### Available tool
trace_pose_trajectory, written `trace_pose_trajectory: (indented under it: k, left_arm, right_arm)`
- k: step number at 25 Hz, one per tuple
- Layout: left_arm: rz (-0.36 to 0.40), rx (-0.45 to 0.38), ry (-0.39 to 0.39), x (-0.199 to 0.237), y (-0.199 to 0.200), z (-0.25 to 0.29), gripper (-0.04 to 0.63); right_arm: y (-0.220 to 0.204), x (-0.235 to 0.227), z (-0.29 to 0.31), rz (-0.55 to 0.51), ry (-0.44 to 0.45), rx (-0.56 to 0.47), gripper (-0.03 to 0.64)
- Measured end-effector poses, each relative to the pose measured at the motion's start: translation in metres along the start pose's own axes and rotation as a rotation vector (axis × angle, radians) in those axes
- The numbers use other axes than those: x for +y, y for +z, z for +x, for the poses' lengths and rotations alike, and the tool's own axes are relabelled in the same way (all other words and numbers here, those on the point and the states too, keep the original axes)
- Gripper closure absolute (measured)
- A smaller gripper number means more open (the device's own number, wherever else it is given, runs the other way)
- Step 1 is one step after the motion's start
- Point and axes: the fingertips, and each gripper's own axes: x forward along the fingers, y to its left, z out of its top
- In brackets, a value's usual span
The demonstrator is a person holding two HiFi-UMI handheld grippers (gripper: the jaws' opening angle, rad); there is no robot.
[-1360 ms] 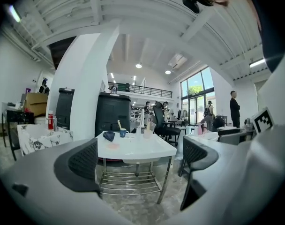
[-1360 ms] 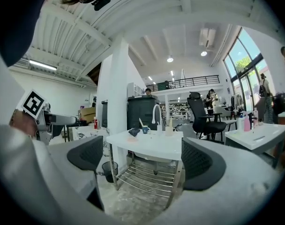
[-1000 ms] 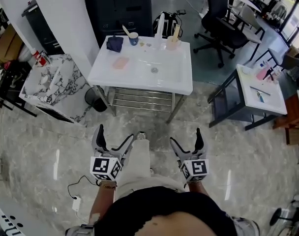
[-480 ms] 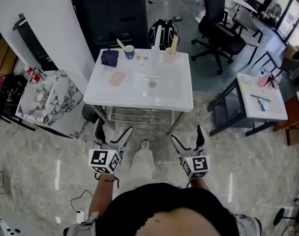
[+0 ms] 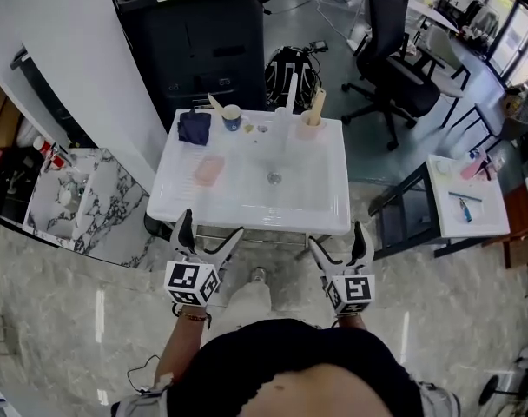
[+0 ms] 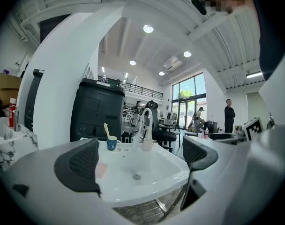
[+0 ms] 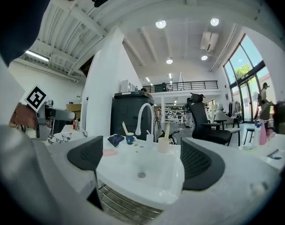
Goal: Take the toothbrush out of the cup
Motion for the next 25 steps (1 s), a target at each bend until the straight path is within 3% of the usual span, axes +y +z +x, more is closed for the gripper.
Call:
trace_pose_trajectory:
  k: [9,18,25]
  left_arm:
    - [-0.029,0.046,0.04,0.058,-0.002,0.059,0.058]
    - [0.009,0.049,0.016,0.075,0.001,0.112,0.058]
    - [-0.035,0.053,0.069,0.085,-0.004,0.128,0.058]
  right_arm:
    - [0.005,-0.016,0.08,-0.008,-0.005,0.019,0.11]
    - [0.005,-0.038,0.127,0.019,-0.04,0.002,0.11]
    - [-0.002,-0.057,0.137,0.059,-0.064,0.024,0.11]
